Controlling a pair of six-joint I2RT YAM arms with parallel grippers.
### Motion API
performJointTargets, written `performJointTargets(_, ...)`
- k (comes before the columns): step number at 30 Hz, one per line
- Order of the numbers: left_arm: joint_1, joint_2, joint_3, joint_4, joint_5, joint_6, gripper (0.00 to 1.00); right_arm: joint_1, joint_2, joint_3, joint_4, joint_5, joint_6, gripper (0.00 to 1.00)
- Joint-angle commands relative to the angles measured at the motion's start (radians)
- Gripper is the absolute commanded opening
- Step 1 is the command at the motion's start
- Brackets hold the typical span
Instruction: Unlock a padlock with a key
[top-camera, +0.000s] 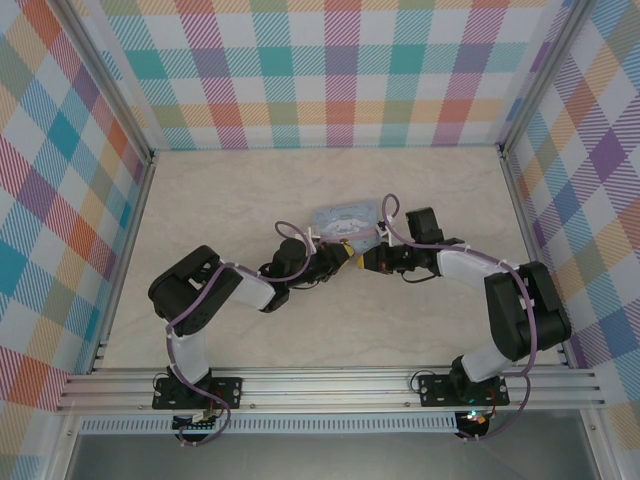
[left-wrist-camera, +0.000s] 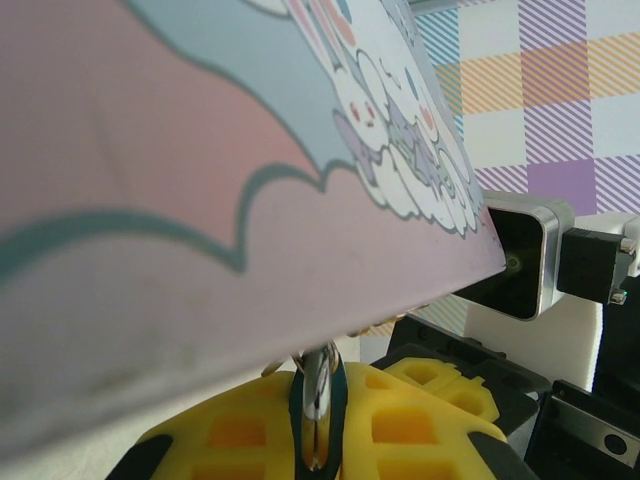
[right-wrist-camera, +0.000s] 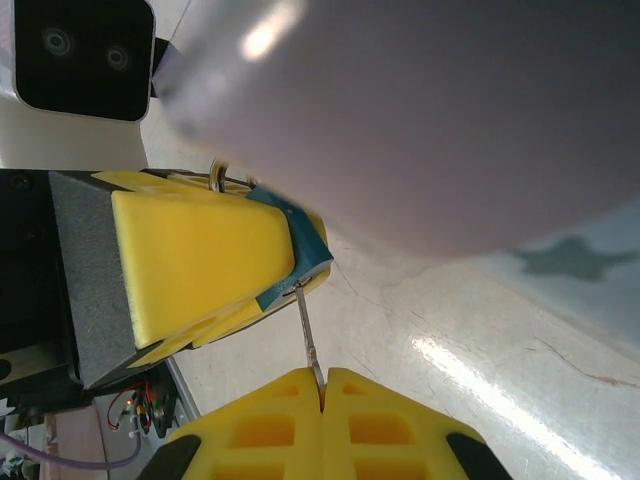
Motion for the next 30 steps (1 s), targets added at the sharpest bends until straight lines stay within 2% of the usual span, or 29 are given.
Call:
performJointTargets(1,-0.012,0.012,0.035,0.099,0.100,0.011,0.00,0.009,0.021,0.023,-0.006,-0.050,-0.029,0.02)
performJointTargets(8,-0.012,0.014,0.042,0.111,0.090,0.002,0.00,0.011,0.027,0.011,-0.016,-0.046,-0.042,0.02)
performJointTargets(15,-0.009,-0.003,0.027,0.099,0.041,-0.005,0.00,0.013,-0.051,0.030,-0.110,0.021,-0.107,0.02)
performJointTargets(25,-0.004,0.005,0.002,0.133,0.013,-0.085,0.00,0.031,-0.073,0.041,-0.174,0.069,-0.155,0.02)
performJointTargets(30,0.003,-0.012,-0.033,0.133,0.015,-0.078,0.00,0.030,-0.100,0.075,-0.230,0.047,-0.185,0.02)
